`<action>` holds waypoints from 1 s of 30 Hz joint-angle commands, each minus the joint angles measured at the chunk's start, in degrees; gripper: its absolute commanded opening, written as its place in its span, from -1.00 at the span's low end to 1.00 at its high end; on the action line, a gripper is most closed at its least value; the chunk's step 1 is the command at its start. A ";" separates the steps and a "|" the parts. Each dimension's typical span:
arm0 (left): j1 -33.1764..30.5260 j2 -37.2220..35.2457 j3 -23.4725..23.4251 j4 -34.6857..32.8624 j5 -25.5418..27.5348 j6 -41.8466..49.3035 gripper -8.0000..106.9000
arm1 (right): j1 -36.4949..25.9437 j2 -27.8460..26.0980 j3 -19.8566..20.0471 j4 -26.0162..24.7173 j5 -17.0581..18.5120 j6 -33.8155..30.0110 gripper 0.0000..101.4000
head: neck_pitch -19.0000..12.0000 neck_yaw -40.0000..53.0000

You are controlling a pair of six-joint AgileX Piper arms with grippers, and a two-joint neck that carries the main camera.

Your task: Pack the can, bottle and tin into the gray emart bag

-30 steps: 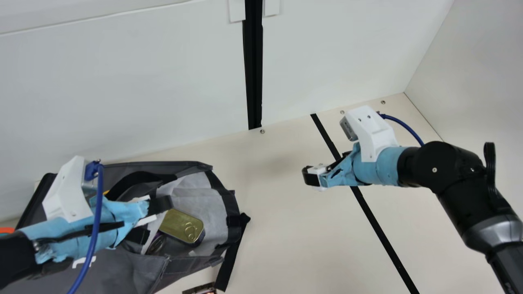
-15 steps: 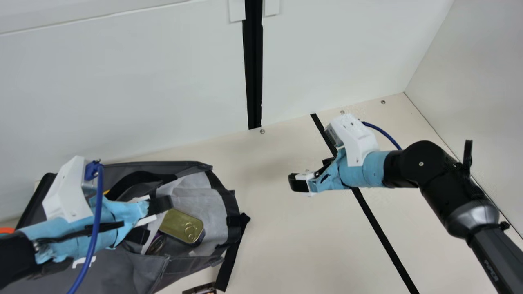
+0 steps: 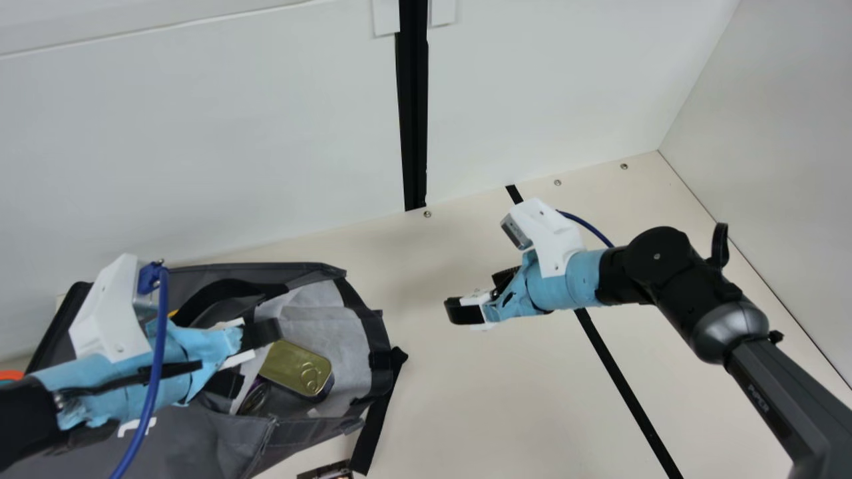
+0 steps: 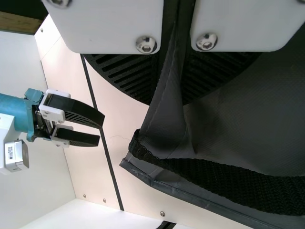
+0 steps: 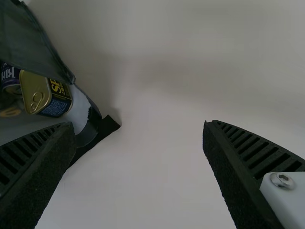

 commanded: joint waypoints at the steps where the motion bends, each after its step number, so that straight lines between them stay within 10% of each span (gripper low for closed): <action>1: 0.00 0.00 0.00 0.00 0.00 0.00 -0.68 | 0.19 0.62 -0.01 0.74 0.54 -1.10 0.79 | -1.30 -0.14; 30: 0.00 0.00 0.00 0.00 0.00 0.00 -0.68 | 8.00 10.46 -0.73 10.03 1.72 -11.31 0.79 | -1.30 -0.14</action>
